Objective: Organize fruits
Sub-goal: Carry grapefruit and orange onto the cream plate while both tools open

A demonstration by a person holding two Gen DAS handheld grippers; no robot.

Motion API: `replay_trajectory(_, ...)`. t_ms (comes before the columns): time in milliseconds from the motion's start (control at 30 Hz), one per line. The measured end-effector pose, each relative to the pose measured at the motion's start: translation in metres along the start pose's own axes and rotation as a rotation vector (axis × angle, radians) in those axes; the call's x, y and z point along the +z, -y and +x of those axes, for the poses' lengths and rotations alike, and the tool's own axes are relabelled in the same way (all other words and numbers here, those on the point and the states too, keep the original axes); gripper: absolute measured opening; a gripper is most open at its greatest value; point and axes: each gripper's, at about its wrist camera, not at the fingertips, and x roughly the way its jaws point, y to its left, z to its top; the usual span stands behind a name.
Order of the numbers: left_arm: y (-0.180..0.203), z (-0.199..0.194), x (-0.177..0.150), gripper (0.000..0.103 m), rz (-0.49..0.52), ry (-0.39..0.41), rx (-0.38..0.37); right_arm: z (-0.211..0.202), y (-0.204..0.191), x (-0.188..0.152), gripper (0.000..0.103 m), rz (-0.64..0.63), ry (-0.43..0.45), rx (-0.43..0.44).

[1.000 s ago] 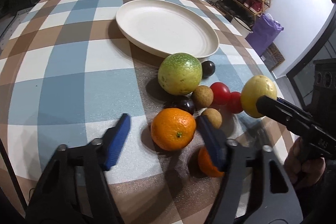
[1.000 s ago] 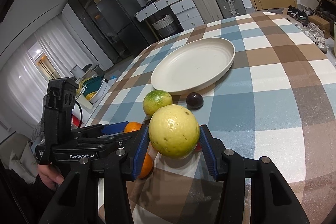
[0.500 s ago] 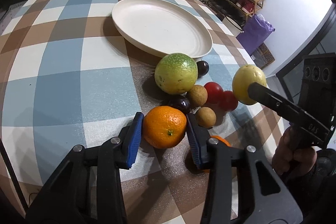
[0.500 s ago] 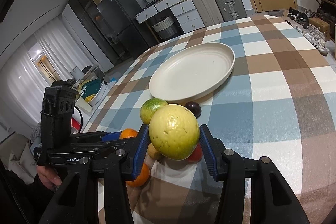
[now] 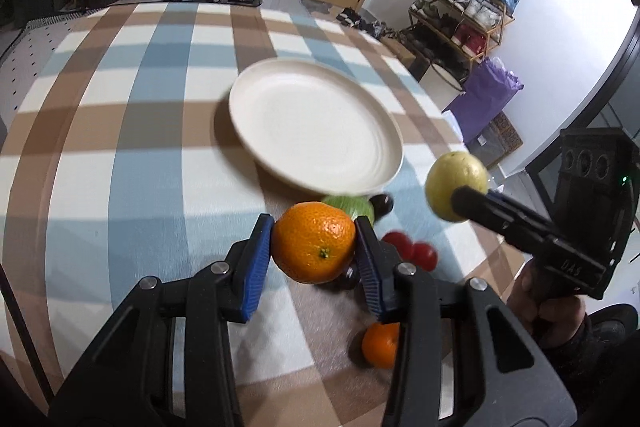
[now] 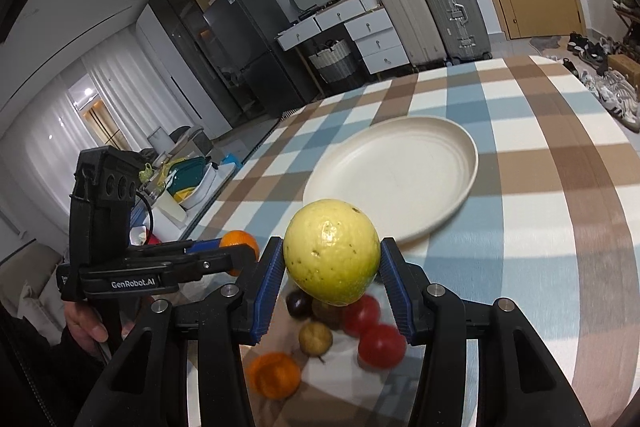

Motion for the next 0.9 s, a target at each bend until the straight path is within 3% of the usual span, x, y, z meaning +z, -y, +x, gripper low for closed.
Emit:
replay_trajectory(467, 0.018, 0.029, 0.065, 0.038, 0.067, 0.005, -0.014, 0.027, 0.014, 0.049, 0.049, -0.018, 0.015, 0.008)
replay_trajectory(900, 0.008, 0.097, 0.113, 0.038, 0.034, -0.049, -0.012, 0.076, 0.054, 0.083, 0.049, 0.030, -0.047, -0.047)
